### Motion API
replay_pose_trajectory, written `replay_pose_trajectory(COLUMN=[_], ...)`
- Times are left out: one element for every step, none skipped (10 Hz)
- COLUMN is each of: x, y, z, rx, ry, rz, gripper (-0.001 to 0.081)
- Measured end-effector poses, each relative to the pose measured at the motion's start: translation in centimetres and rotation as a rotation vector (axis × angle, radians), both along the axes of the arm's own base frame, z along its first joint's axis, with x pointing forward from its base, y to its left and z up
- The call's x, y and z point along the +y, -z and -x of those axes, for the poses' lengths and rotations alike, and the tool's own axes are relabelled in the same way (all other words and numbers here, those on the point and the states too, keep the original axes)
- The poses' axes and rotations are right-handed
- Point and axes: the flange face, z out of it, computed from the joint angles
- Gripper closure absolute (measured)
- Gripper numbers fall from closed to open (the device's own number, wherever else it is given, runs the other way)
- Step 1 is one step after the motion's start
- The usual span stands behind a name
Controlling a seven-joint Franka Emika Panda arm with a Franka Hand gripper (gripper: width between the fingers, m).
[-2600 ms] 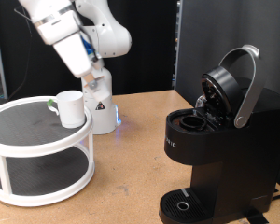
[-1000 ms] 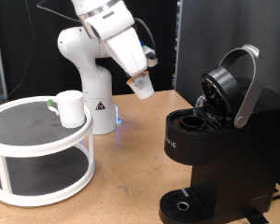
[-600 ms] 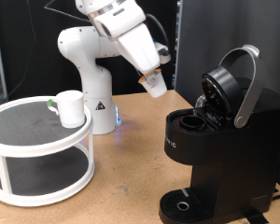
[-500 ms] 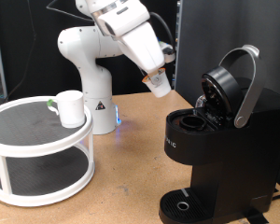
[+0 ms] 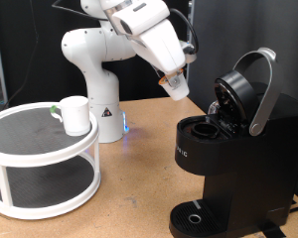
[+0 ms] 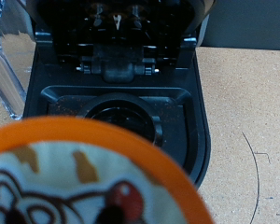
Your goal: Make a cup of coffee with the keurig machine
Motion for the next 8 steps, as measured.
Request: replay_pose_trajectory(x=[0.0,0.0,0.1,0.4,1.1,1.9,2.7,3.4], y=[-0.1,0.0,0.2,0.6,1.1,1.6,1.9,2.3], z=[0.0,0.0,0.1,0.2,0.2,0.2,0.2,0.2], rx=[0.001,0.001,0.005,0.012,0.013,0.006,0.001,-0.003], ry=[-0.002,-0.004,-0.009,-0.012,-0.012,-0.015,-0.017,-0.018], rz=[-0.001,-0.001,0.002,0.004,0.011,0.02,0.028,0.034], gripper=[0.0372,0.0372,0.0372,0.0372,0.0372,0.0372,0.0372,0.0372])
